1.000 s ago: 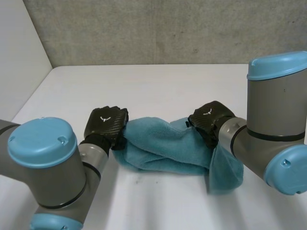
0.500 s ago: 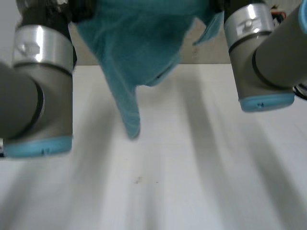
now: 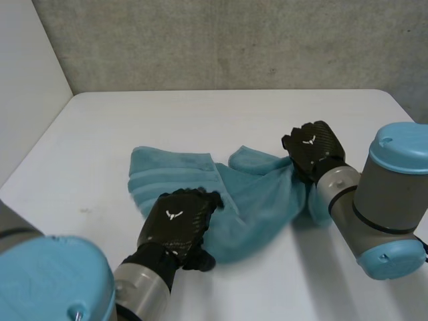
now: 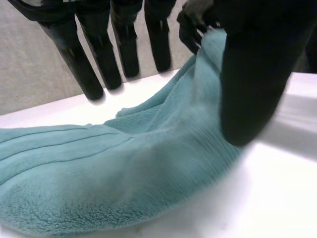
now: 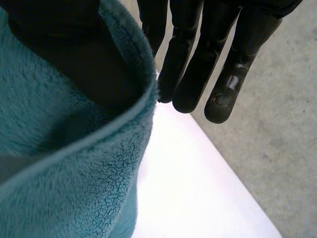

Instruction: Fold the laundry

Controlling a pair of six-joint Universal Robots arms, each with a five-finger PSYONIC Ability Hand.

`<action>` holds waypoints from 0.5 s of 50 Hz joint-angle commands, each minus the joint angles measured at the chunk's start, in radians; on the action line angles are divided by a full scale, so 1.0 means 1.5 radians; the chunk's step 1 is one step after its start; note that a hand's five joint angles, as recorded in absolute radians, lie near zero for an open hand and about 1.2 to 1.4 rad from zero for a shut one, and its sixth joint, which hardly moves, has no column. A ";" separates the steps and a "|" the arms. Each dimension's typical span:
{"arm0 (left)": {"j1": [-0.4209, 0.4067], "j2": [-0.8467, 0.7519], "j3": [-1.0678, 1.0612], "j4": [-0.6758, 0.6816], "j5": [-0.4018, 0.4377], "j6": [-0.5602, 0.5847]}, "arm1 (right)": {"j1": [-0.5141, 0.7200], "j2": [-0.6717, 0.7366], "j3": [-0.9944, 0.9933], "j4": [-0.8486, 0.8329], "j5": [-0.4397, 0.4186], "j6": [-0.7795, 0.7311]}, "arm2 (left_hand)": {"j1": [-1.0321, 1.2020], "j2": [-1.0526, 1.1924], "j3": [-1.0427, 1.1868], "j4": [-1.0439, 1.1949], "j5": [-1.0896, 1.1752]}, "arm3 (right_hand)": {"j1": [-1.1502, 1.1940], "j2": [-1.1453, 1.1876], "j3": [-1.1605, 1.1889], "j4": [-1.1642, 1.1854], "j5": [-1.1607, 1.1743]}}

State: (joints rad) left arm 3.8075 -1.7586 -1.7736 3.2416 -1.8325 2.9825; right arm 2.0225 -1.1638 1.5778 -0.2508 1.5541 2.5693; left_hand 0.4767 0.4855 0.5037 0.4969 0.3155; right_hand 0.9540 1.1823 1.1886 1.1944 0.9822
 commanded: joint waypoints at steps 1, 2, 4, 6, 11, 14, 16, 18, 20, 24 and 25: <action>0.094 -0.016 0.090 -0.033 0.062 0.070 | -0.020 0.000 0.029 -0.006 -0.023 0.002 | -0.166 -0.172 -0.184 -0.179 -0.175 | 0.295 0.143 0.138 0.135 0.160; 0.112 -0.020 0.097 -0.033 0.070 0.089 | -0.023 0.000 0.034 -0.006 -0.031 0.001 | -0.166 -0.172 -0.184 -0.179 -0.175 | 0.295 0.143 0.138 0.135 0.160; 0.158 -0.038 0.122 -0.029 0.104 0.146 | -0.028 0.002 0.043 -0.007 -0.057 0.000 | -0.162 -0.168 -0.180 -0.175 -0.171 | 0.295 0.143 0.138 0.135 0.160; 0.181 -0.054 0.139 -0.028 0.135 0.181 | -0.031 0.002 0.048 -0.011 -0.078 0.000 | -0.154 -0.160 -0.172 -0.167 -0.163 | 0.295 0.143 0.138 0.135 0.160; 0.217 -0.119 0.199 -0.031 0.233 0.247 | -0.052 0.002 0.066 -0.027 -0.131 0.000 | -0.136 -0.142 -0.154 -0.150 -0.145 | 0.295 0.143 0.138 0.135 0.160; 0.226 -0.192 0.260 -0.041 0.321 0.267 | -0.053 0.002 0.067 -0.027 -0.132 0.000 | -0.105 -0.111 -0.123 -0.119 -0.114 | 0.295 0.143 0.138 0.135 0.160; 0.229 -0.213 0.276 -0.049 0.342 0.270 | -0.053 0.003 0.067 -0.027 -0.132 0.000 | -0.070 -0.076 -0.088 -0.083 -0.079 | 0.295 0.143 0.138 0.135 0.160; 0.231 -0.243 0.301 -0.061 0.369 0.276 | -0.052 0.003 0.067 -0.028 -0.132 0.000 | -0.060 -0.066 -0.078 -0.073 -0.069 | 0.295 0.143 0.138 0.135 0.160; 0.231 -0.253 0.311 -0.063 0.377 0.281 | -0.052 0.003 0.067 -0.028 -0.132 0.000 | -0.050 -0.056 -0.068 -0.064 -0.059 | 0.295 0.143 0.138 0.135 0.160; 0.230 -0.320 0.376 -0.070 0.417 0.332 | -0.049 0.005 0.068 -0.027 -0.131 0.000 | 0.069 0.063 0.051 0.055 0.060 | 0.295 0.143 0.138 0.135 0.160; 0.230 -0.331 0.387 -0.071 0.420 0.339 | -0.049 0.005 0.068 -0.027 -0.131 0.000 | 0.096 0.090 0.078 0.083 0.087 | 0.295 0.143 0.138 0.135 0.160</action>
State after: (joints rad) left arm 4.1573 -2.1476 -1.2965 3.1493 -1.2594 3.4175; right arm 1.9444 -1.1589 1.6796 -0.2931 1.3517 2.5693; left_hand 0.3917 0.3877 0.3857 0.3862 0.2168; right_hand 0.9540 1.1823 1.1888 1.1944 0.9864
